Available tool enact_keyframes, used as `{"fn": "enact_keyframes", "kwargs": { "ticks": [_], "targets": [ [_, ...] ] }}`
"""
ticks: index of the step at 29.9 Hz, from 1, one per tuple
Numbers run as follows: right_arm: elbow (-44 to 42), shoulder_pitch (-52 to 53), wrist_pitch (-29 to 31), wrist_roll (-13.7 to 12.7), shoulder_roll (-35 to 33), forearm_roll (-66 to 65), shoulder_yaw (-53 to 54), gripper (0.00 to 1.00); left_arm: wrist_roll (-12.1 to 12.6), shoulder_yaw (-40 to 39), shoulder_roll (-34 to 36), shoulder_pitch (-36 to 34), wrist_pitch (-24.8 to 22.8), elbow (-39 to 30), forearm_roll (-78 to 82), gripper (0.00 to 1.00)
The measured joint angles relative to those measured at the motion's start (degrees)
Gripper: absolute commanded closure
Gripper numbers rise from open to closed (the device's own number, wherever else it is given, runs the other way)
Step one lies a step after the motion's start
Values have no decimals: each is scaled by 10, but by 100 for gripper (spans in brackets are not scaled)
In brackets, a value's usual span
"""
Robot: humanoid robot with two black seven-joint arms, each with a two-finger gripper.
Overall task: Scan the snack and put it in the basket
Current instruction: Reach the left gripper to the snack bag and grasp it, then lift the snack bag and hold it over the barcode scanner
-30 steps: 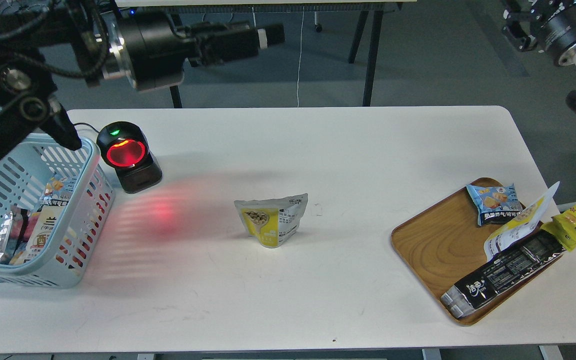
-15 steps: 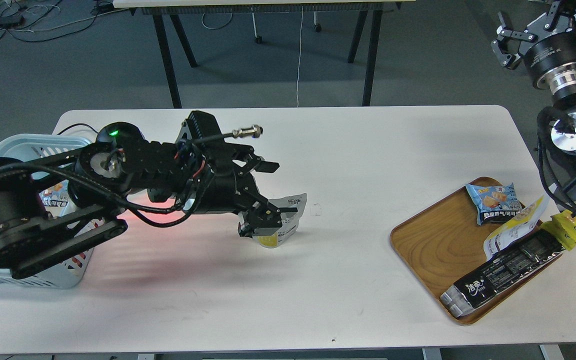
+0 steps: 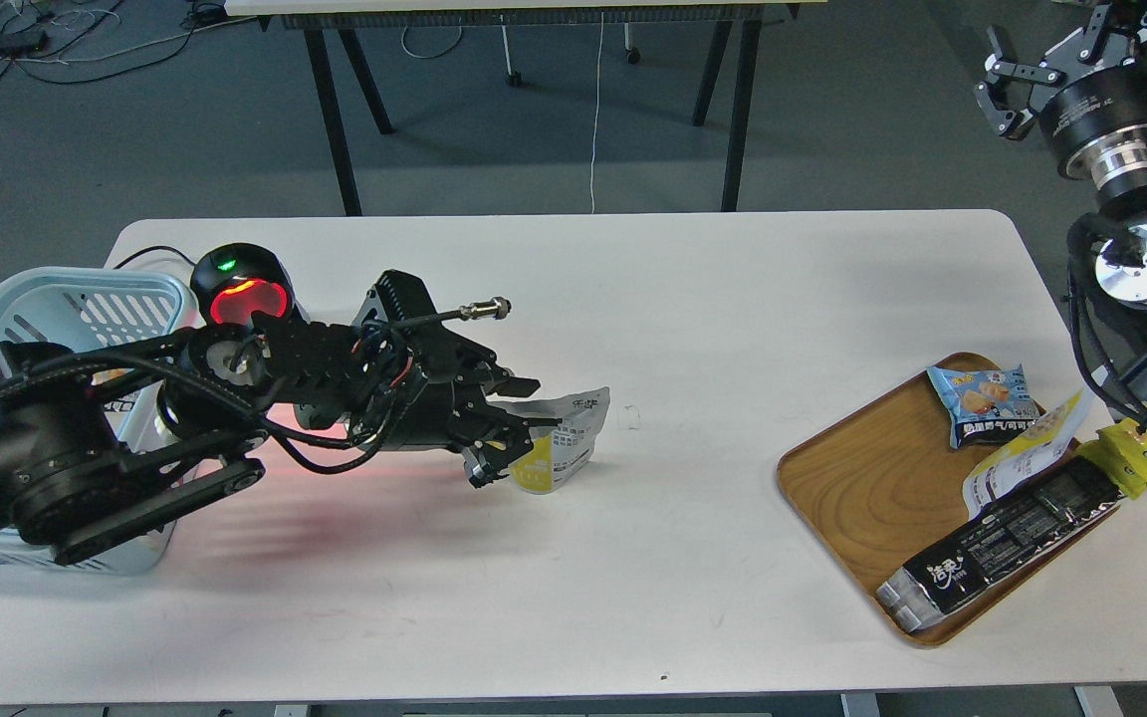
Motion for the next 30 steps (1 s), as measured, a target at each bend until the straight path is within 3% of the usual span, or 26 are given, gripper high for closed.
{"fn": "enact_keyframes", "kwargs": {
  "ticks": [8,13,21,30],
  "targets": [
    [0,0,0,1,-1,0,0,2,-12,-5,8,0,4,-1,0,100],
    [0,-1,0,1,0,0,0,2,-16,-23,67,0,33,-22,0,100],
    [-2,-1,0,2,1,0,0,2,-57,-46,202,1,66,-27,0,100],
    [-2,0,0,4,3,0,1,2,-88,-45,251,1,67,10,0,100]
  ]
}}
